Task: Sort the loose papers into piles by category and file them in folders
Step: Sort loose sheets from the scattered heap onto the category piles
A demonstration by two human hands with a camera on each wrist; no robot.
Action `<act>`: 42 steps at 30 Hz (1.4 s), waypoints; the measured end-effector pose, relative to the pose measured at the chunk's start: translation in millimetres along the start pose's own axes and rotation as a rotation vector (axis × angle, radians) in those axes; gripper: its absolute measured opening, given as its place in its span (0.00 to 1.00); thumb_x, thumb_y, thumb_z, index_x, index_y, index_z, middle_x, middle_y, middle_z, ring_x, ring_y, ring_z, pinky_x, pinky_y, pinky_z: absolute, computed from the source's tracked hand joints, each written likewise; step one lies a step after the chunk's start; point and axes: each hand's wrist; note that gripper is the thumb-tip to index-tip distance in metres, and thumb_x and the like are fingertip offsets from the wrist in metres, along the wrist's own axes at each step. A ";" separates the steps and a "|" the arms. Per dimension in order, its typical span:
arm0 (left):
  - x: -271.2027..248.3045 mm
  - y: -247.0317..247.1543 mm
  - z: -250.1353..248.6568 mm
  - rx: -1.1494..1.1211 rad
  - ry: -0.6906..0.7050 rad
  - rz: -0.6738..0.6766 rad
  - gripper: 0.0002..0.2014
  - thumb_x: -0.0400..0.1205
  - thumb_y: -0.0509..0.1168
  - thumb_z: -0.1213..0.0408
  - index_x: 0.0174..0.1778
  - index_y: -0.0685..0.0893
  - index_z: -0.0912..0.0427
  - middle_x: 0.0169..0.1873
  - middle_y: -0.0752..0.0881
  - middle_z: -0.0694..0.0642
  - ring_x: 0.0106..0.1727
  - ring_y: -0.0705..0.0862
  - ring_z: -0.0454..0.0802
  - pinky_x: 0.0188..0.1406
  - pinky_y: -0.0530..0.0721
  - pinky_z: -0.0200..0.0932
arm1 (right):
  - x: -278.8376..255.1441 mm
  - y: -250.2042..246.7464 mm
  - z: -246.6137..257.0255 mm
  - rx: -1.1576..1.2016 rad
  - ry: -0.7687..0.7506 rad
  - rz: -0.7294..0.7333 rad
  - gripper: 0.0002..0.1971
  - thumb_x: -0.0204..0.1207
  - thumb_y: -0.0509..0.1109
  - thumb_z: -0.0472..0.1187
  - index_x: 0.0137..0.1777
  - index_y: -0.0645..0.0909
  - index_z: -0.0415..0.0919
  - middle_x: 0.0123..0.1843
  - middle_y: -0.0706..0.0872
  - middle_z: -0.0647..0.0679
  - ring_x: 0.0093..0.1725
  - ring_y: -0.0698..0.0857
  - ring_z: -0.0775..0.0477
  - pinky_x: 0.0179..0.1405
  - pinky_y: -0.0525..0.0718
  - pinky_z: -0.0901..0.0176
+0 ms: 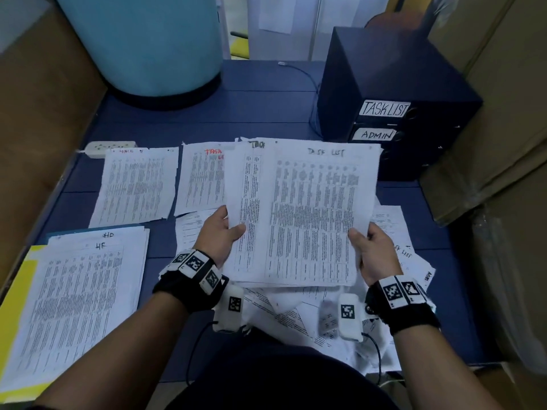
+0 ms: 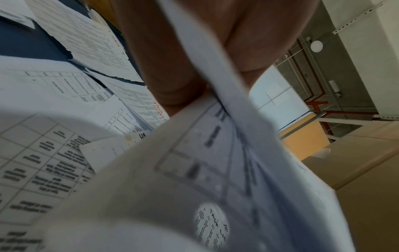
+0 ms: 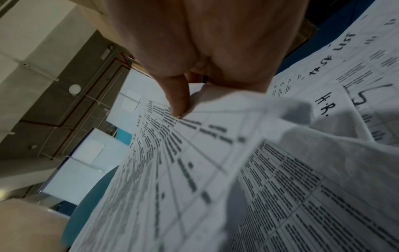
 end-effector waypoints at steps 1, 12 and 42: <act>-1.0 1.4 0.1 -0.020 0.004 0.010 0.19 0.79 0.65 0.80 0.58 0.81 0.52 0.57 0.88 0.60 0.61 0.85 0.60 0.67 0.79 0.65 | -0.4 2.6 -0.5 -0.013 0.003 0.021 0.08 0.83 0.66 0.35 0.53 0.85 0.48 0.44 0.92 0.51 0.46 0.88 0.48 0.49 0.85 0.49; -10.7 5.1 -6.1 -0.100 -0.057 -0.023 0.11 0.86 0.60 0.66 0.63 0.81 0.59 0.46 0.89 0.53 0.41 0.87 0.47 0.34 0.82 0.36 | -14.3 13.0 12.0 -0.129 -0.072 0.083 0.11 0.82 0.67 0.32 0.60 0.84 0.40 0.52 0.91 0.45 0.52 0.90 0.44 0.56 0.86 0.49; -19.3 19.3 -18.9 0.022 -0.004 -0.118 0.12 0.87 0.55 0.70 0.58 0.82 0.53 0.27 0.86 0.46 0.23 0.78 0.42 0.26 0.75 0.32 | -3.5 4.7 8.9 -0.153 -0.019 0.163 0.14 0.81 0.67 0.41 0.66 0.80 0.49 0.60 0.89 0.50 0.62 0.87 0.45 0.67 0.81 0.39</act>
Point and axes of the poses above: each hand's wrist, its own x-axis towards the middle knuckle, its own y-axis out of the palm, z = x × y
